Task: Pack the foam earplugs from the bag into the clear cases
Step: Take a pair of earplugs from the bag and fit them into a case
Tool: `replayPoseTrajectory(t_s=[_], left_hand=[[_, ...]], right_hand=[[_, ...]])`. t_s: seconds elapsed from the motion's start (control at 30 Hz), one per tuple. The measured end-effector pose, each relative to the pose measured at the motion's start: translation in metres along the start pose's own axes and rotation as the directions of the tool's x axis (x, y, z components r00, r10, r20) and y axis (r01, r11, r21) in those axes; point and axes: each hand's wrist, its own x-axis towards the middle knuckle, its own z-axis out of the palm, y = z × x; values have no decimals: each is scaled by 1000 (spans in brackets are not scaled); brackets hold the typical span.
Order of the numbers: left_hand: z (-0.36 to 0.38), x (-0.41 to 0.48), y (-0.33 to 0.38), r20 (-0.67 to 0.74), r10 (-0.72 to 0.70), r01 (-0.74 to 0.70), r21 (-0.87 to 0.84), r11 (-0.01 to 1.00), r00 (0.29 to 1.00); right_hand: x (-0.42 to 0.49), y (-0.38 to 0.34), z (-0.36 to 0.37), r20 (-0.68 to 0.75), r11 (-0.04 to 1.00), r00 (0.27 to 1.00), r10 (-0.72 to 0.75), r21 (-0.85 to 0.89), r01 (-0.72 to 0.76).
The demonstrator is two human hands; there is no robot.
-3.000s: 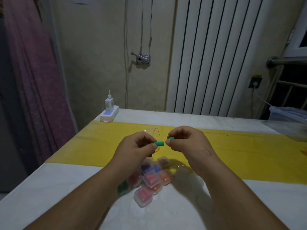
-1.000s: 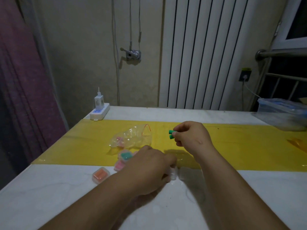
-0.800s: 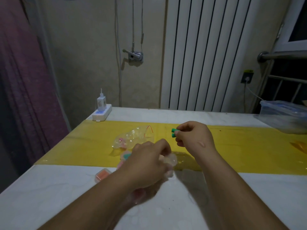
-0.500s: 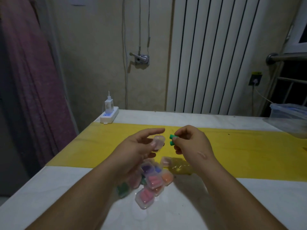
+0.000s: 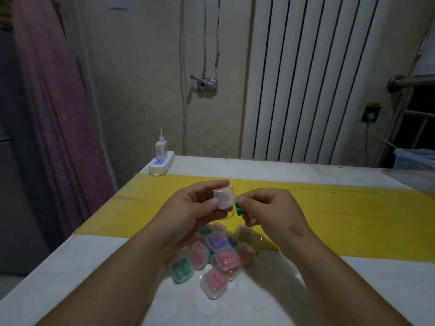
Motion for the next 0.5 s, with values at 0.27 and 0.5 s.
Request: replayPoseTrajectory(t_s=[0.27,0.5], left_hand=[[-2,2,0,6,11,-11,-5,1000,1000],[-3,2,1,20,15,-15,-19,1000,1000]], right_hand=[[2,3,-1,11,1000,1000,2,29,-2],[2,4,0,4,1000,1000,1,22,-1]])
